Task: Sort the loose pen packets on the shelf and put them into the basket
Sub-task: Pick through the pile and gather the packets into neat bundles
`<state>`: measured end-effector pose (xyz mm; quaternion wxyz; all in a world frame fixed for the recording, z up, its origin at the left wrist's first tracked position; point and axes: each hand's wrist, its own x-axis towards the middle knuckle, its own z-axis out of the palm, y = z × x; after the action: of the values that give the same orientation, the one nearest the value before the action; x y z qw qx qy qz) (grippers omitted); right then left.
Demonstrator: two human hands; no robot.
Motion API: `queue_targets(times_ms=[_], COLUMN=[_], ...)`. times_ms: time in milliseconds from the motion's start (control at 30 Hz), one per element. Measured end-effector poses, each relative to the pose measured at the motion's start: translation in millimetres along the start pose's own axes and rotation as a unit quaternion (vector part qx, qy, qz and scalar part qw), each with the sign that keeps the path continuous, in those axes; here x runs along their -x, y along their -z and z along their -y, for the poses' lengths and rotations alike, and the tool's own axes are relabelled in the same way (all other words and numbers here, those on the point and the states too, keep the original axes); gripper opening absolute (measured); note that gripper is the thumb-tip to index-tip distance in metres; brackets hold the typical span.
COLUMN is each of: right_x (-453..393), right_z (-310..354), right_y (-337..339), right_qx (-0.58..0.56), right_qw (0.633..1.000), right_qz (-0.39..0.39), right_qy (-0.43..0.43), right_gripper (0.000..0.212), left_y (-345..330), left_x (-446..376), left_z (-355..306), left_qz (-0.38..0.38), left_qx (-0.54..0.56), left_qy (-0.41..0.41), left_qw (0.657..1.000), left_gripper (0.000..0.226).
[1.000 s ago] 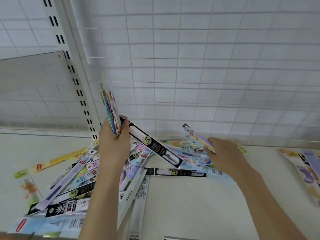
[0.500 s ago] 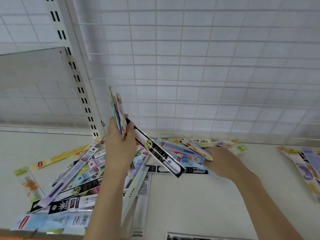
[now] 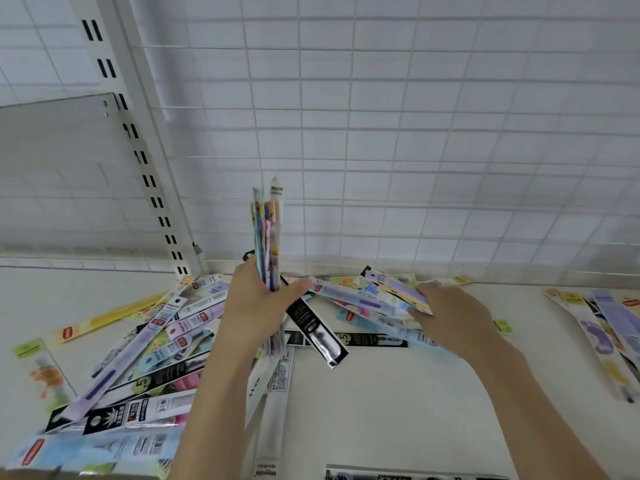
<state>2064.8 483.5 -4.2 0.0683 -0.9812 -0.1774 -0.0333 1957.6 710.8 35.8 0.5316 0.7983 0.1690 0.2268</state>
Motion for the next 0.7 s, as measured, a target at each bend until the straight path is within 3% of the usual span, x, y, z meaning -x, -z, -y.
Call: queue_targets(times_ms=[100, 233, 433, 567, 700], right_x=[0, -4, -9, -10, -8], right_z=[-1, 1, 8, 6, -5], right_y=[2, 2, 0, 0, 2], right_qx=[0.011, -0.017, -0.027, -0.038, -0.044], right_qw=[1.0, 1.0, 0.999, 0.999, 0.999], right_qz=[-0.025, -0.02, -0.005, 0.003, 0.008], right_qy=[0.004, 0.011, 0.046, 0.039, 0.025], right_gripper=[0.02, 0.023, 0.026, 0.025, 0.022], left_y=[-3, -5, -6, -5, -17], left_x=[-1, -3, -3, -3, -13], left_z=[2, 9, 8, 4, 12], left_qz=[0.013, 0.0, -0.002, 0.026, 0.043], left_qx=[-0.002, 0.028, 0.025, 0.013, -0.127], left_qy=[0.005, 0.013, 0.023, 0.063, 0.065], left_qw=[1.0, 1.0, 0.999, 0.998, 0.989], left_gripper=[0.026, 0.064, 0.007, 0.02, 0.036])
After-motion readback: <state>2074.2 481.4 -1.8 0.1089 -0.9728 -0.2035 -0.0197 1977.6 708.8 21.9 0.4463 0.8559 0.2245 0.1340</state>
